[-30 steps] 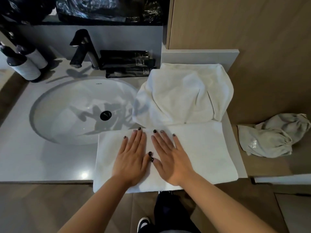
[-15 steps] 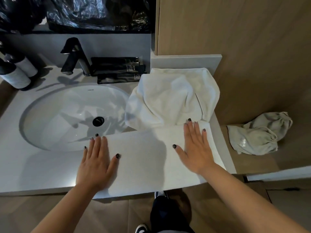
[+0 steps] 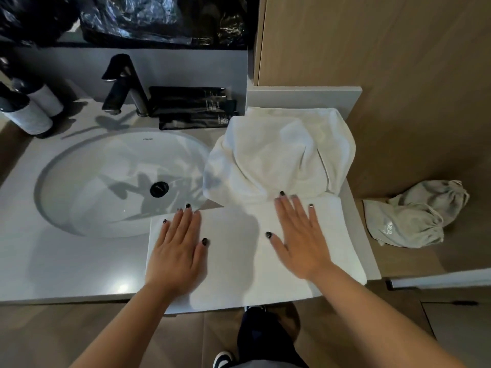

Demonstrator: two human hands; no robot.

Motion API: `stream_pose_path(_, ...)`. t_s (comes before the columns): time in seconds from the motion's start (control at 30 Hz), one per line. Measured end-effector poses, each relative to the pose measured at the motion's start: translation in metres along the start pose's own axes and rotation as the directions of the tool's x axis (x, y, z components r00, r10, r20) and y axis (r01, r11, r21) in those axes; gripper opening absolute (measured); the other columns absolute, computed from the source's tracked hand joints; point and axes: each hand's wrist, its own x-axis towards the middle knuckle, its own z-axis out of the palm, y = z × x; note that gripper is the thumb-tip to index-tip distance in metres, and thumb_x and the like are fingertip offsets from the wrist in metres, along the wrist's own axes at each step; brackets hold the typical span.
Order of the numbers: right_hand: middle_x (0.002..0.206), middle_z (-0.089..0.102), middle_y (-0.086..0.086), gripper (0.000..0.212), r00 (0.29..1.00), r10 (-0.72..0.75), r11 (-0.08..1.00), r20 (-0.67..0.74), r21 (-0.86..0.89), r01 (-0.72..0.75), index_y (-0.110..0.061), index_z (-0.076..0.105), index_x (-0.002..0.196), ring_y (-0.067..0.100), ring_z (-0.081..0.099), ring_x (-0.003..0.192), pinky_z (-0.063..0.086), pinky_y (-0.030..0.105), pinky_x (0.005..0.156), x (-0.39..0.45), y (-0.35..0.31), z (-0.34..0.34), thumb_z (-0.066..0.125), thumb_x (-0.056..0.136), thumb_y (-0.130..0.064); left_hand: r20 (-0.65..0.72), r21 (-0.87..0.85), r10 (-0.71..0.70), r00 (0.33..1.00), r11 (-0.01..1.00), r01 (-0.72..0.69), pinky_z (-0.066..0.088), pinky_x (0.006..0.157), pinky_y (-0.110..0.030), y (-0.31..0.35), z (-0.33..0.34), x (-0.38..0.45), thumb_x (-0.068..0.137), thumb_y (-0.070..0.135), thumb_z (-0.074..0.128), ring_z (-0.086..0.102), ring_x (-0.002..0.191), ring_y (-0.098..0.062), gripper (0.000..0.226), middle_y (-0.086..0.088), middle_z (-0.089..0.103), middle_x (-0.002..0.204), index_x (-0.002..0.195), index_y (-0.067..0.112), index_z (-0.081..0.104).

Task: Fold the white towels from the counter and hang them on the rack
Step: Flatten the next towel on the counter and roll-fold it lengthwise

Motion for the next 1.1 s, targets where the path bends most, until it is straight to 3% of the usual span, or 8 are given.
stream_pose_path(0.27,0.159,-0.028,-0.001,0.077,0.978,0.187,0.978,0.092,0.072,-0.194,-0.014,-0.021,0.152,0.014,-0.027,0.146,-0.012,0.043,0.121,-0.014,0.026,-0.015,-0.001,0.092,-0.057,0.013,0.015,-0.088,0.996,0.996,0.088,-0.008,0.123,-0.040,0.009,-0.006,-0.004,0.093,0.048,0.002,-0.016,0.150,-0.020,0.075,-0.009,-0.006,0.164,0.156,0.008,0.001)
stream_pose_path(0.37,0.163,-0.017,0.001,0.067,0.997,0.064,0.969,0.032,0.237,-0.069,-0.013,-0.007,0.156,0.015,-0.021,0.148,-0.008,0.042,0.122,-0.023,-0.034,-0.012,0.009,0.098,-0.043,-0.024,-0.003,-0.033,0.999,0.999,0.033,0.004,0.123,-0.044,0.035,0.006,-0.007,0.098,0.042,0.017,0.001,0.152,-0.026,0.069,-0.012,0.006,0.163,0.155,0.003,0.013)
stream_pose_path(0.53,0.164,0.013,0.005,0.064,0.996,-0.085,0.996,0.036,0.015,0.085,-0.011,0.020,0.155,0.021,0.005,0.152,0.019,0.053,0.119,-0.037,-0.074,0.018,0.020,0.101,-0.045,-0.003,0.038,0.003,1.000,0.999,-0.002,-0.003,0.122,-0.041,0.043,0.022,-0.017,0.101,0.048,0.015,-0.011,0.152,-0.020,0.067,-0.005,-0.006,0.164,0.157,0.015,0.002)
stream_pose_path(0.87,0.161,-0.021,-0.001,0.079,0.972,0.187,0.979,0.142,-0.107,-0.173,-0.016,-0.020,0.152,0.014,-0.024,0.147,-0.009,0.041,0.122,-0.068,0.031,-0.003,-0.004,0.090,-0.062,-0.006,0.073,-0.026,1.000,0.997,0.026,-0.005,0.123,-0.038,-0.003,0.010,-0.038,0.099,0.054,0.008,-0.010,0.152,-0.018,0.071,-0.007,-0.005,0.165,0.157,0.013,0.002)
stream_pose_path(0.93,0.161,-0.023,-0.002,0.080,0.974,0.170,0.985,0.152,-0.026,-0.168,-0.017,-0.020,0.152,0.012,-0.027,0.146,-0.014,0.039,0.120,-0.067,0.031,-0.008,-0.004,0.088,-0.062,0.007,0.056,-0.018,1.000,0.998,0.017,-0.004,0.123,-0.037,-0.014,0.007,-0.052,0.100,0.055,0.009,-0.010,0.152,-0.017,0.070,-0.005,-0.005,0.165,0.157,0.014,0.002)
stream_pose_path(1.0,0.163,-0.015,-0.004,0.076,0.980,0.189,0.956,0.056,0.216,-0.197,-0.018,-0.010,0.155,0.009,-0.023,0.147,-0.013,0.037,0.121,-0.076,0.013,-0.013,0.003,0.092,-0.058,-0.027,-0.106,-0.162,0.986,0.982,0.159,0.003,0.123,-0.043,-0.016,0.000,-0.073,0.102,0.055,0.019,-0.007,0.152,-0.022,0.073,-0.009,-0.007,0.165,0.158,0.012,0.003)
stream_pose_path(1.07,0.163,0.013,-0.006,0.061,0.926,0.355,0.759,-0.131,0.619,-0.203,-0.020,0.021,0.154,0.005,-0.003,0.150,0.002,0.033,0.123,-0.096,-0.031,-0.012,0.024,0.099,-0.045,-0.067,-0.439,-0.498,0.865,0.793,0.423,0.010,0.122,-0.049,-0.001,-0.011,-0.098,0.101,0.046,0.041,-0.002,0.152,-0.028,0.076,-0.011,-0.007,0.165,0.156,0.008,0.005)
stream_pose_path(1.1,0.155,0.029,-0.008,0.048,0.857,0.494,0.576,-0.148,0.793,-0.196,-0.023,0.037,0.145,0.006,0.014,0.148,0.014,0.032,0.122,-0.107,-0.062,-0.012,0.035,0.100,-0.037,-0.003,-0.607,-0.664,0.748,0.596,0.526,0.012,0.122,-0.047,0.009,-0.016,-0.108,0.099,0.037,0.051,0.001,0.152,-0.028,0.079,-0.012,-0.004,0.165,0.156,0.006,0.006)
